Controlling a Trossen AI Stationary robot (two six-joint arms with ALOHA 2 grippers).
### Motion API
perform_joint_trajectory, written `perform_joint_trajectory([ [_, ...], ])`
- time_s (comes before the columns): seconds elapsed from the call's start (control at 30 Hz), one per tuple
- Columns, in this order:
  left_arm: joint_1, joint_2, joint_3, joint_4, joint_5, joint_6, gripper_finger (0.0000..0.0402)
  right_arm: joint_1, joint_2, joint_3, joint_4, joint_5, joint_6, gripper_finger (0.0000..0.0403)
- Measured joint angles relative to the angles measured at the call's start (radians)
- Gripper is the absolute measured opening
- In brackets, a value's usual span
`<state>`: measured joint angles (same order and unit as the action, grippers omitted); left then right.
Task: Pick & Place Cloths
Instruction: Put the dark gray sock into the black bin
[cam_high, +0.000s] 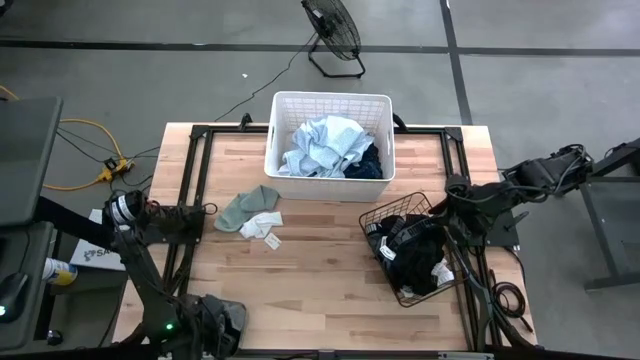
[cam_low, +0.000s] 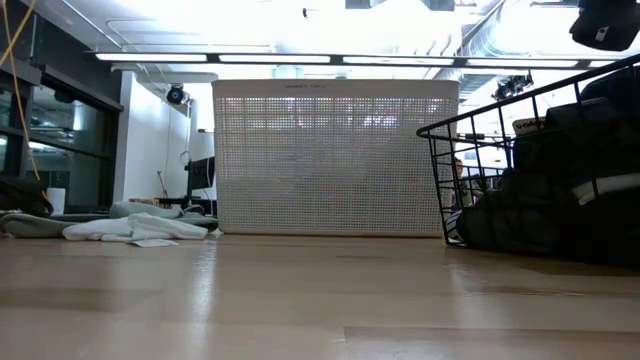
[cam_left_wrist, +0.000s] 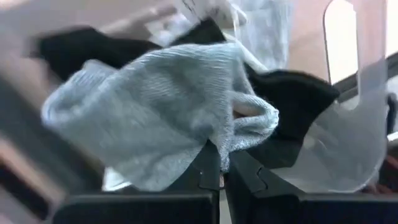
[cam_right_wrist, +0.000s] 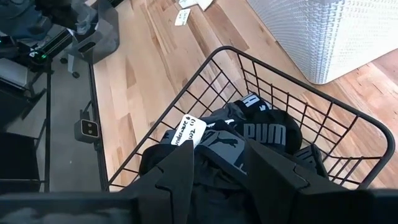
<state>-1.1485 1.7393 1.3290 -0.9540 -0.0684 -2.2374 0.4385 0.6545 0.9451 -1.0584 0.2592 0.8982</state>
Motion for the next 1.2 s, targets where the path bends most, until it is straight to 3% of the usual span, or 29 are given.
perform_joint_trajectory([
  [0.3,-0.003,0.000,-0.113,0.089,0.041,-0.054,0.0000,0.000,0.006,0.000,0.000,0.000,0.000,0.0134],
  [0.7,-0.003,0.000,-0.146,0.104,0.085,-0.043,0.0007,0.000,0.006,0.000,0.000,-0.004,0.000,0.0134],
  [0.8,-0.003,0.000,-0.146,0.120,0.085,-0.038,0.0038,0.000,0.006,0.000,0.000,-0.004,0.000,0.0134],
  [1.07,-0.003,-0.005,-0.146,0.193,0.085,-0.012,0.0170,0.000,0.006,0.000,0.000,-0.004,0.000,0.0134],
  [1.2,-0.003,-0.024,-0.139,0.197,0.087,-0.035,0.0211,0.000,0.006,0.000,0.000,-0.005,0.000,0.0134],
])
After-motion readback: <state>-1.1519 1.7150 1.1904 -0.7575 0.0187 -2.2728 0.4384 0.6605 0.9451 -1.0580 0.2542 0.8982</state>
